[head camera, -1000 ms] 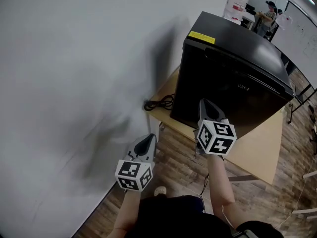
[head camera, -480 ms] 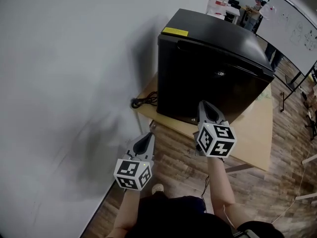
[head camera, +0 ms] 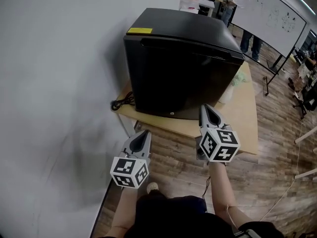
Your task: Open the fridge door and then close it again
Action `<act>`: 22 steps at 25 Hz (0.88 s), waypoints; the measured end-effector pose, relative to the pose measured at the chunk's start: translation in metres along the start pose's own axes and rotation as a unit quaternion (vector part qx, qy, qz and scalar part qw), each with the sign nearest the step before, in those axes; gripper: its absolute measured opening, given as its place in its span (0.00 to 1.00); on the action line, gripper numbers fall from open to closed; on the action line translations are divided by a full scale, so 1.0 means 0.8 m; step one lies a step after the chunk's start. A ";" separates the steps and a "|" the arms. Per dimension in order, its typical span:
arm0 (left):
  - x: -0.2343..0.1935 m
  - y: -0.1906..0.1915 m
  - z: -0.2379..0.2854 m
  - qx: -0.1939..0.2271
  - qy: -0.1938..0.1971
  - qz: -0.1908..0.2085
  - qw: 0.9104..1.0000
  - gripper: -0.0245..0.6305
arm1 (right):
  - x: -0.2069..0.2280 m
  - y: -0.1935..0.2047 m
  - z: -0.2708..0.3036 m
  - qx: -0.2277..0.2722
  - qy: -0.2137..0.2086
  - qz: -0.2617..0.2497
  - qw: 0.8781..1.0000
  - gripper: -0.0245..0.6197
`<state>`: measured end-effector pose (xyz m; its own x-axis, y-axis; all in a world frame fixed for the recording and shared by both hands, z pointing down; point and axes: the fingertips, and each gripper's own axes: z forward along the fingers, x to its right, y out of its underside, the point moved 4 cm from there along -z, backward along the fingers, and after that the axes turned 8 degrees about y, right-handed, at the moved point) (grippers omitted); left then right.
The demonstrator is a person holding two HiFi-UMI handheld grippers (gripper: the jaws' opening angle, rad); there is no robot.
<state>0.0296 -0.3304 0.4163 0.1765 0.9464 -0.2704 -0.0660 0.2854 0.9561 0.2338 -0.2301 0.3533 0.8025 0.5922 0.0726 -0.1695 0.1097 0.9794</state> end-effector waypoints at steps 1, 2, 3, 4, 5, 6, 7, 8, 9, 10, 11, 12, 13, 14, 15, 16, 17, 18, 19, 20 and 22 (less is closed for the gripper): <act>0.005 0.000 0.004 -0.001 0.006 0.001 1.000 0.05 | 0.009 -0.001 -0.008 0.003 0.007 0.001 1.000 0.02; 0.010 -0.001 0.009 -0.002 0.013 0.002 1.000 0.05 | 0.017 -0.001 -0.016 0.005 0.013 0.003 1.000 0.02; 0.015 -0.002 0.014 -0.002 0.019 0.003 1.000 0.05 | 0.026 0.000 -0.024 0.007 0.020 0.005 1.000 0.02; 0.020 -0.003 0.018 -0.003 0.024 0.005 1.000 0.05 | 0.034 0.000 -0.031 0.009 0.025 0.007 1.000 0.02; 0.024 -0.004 0.022 -0.003 0.029 0.007 1.000 0.05 | 0.041 0.001 -0.039 0.011 0.030 0.010 0.999 0.02; 0.029 -0.004 0.026 -0.003 0.033 0.008 0.999 0.05 | 0.049 0.002 -0.047 0.013 0.034 0.011 0.999 0.02; 0.034 -0.005 0.029 -0.003 0.037 0.009 0.999 0.05 | 0.056 0.004 -0.054 0.015 0.038 0.013 0.999 0.02; 0.039 -0.005 0.032 -0.004 0.041 0.011 0.999 0.05 | 0.062 0.006 -0.062 0.017 0.042 0.016 0.999 0.02; 0.044 -0.006 0.036 -0.005 0.045 0.012 0.999 0.05 | 0.069 0.008 -0.069 0.018 0.045 0.019 0.999 0.02; 0.049 -0.005 0.039 -0.006 0.049 0.013 0.999 0.05 | 0.074 0.010 -0.076 0.021 0.048 0.024 0.998 0.02; 0.052 -0.005 0.042 -0.007 0.053 0.014 0.998 0.05 | 0.078 0.012 -0.083 0.024 0.049 0.029 0.998 0.02; 0.055 -0.005 0.044 -0.007 0.055 0.014 0.998 0.05 | 0.082 0.014 -0.089 0.027 0.050 0.033 0.998 0.02; 0.058 -0.005 0.046 -0.006 0.056 0.014 0.998 0.05 | 0.084 0.015 -0.096 0.031 0.051 0.036 0.998 0.02; 0.061 -0.004 0.048 -0.004 0.056 0.013 0.998 0.05 | 0.087 0.017 -0.103 0.035 0.052 0.038 0.997 0.02; 0.063 -0.004 0.049 -0.002 0.057 0.013 0.998 0.05 | 0.089 0.020 -0.109 0.039 0.054 0.040 0.997 0.02; 0.065 -0.004 0.049 0.000 0.057 0.012 0.998 0.05 | 0.091 0.023 -0.115 0.042 0.055 0.043 0.997 0.02; 0.067 -0.003 0.050 0.002 0.057 0.011 0.998 0.05 | 0.093 0.026 -0.121 0.044 0.056 0.046 0.996 0.02; 0.068 -0.002 0.051 0.003 0.056 0.010 0.998 0.05 | 0.095 0.031 -0.125 0.044 0.058 0.048 0.996 0.02; 0.069 -0.001 0.051 0.004 0.056 0.009 0.998 0.05 | 0.096 0.035 -0.128 0.043 0.060 0.049 0.996 0.02; 0.070 0.000 0.051 0.005 0.055 0.008 0.998 0.05 | 0.097 0.040 -0.130 0.041 0.061 0.050 0.996 0.02; 0.071 0.002 0.050 0.005 0.052 0.007 0.999 0.05 | 0.097 0.047 -0.132 0.035 0.058 0.051 0.996 0.02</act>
<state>0.0787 -0.2819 0.4066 0.0718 0.9612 -0.2665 -0.0571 0.2707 0.9610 0.2292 -0.0960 0.3761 0.7105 0.6867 0.1537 -0.2023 -0.0099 0.9793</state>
